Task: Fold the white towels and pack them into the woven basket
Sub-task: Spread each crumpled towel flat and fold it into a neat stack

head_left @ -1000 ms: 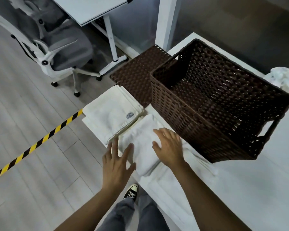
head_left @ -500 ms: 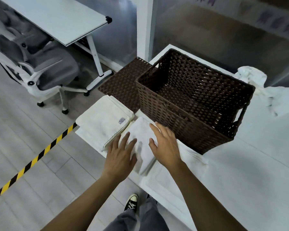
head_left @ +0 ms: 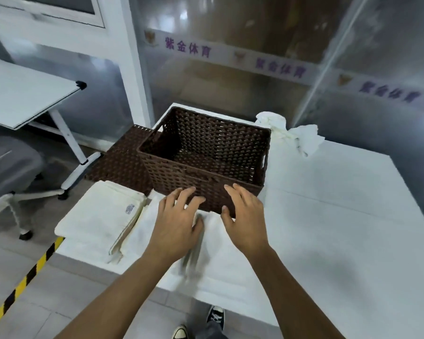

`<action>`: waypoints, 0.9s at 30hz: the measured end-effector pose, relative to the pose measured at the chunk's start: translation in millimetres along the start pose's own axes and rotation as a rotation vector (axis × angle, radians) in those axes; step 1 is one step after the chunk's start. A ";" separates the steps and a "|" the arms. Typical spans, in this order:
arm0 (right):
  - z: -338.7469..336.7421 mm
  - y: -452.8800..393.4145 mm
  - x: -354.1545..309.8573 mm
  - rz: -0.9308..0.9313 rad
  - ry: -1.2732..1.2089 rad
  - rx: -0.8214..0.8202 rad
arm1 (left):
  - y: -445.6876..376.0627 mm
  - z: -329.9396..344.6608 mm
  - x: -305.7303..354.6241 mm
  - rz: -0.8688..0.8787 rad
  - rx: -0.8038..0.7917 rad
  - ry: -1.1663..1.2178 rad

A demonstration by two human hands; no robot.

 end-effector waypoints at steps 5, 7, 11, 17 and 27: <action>-44.7 16.9 37.3 0.101 0.056 0.073 | -12.8 11.9 43.7 0.080 -0.025 0.125; -62.8 22.7 54.1 0.138 0.067 0.119 | -17.6 19.1 61.7 0.108 -0.033 0.161; -92.6 31.1 92.2 0.211 0.119 0.198 | -31.0 34.2 102.1 0.171 -0.032 0.226; -113.7 33.8 157.9 0.303 0.144 0.217 | -47.5 75.5 151.8 0.221 -0.081 0.248; -119.6 -34.0 310.9 0.342 0.126 0.142 | -116.2 188.2 238.7 0.140 -0.159 0.226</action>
Point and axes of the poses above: each hand's wrist, its own y-axis away from the middle knuckle, its own z-axis out of the palm, x = y × z, the point moved 4 cm from there along -y, towards the middle knuckle, and after that the axes turned 14 degrees about x, right-handed, at the moved point
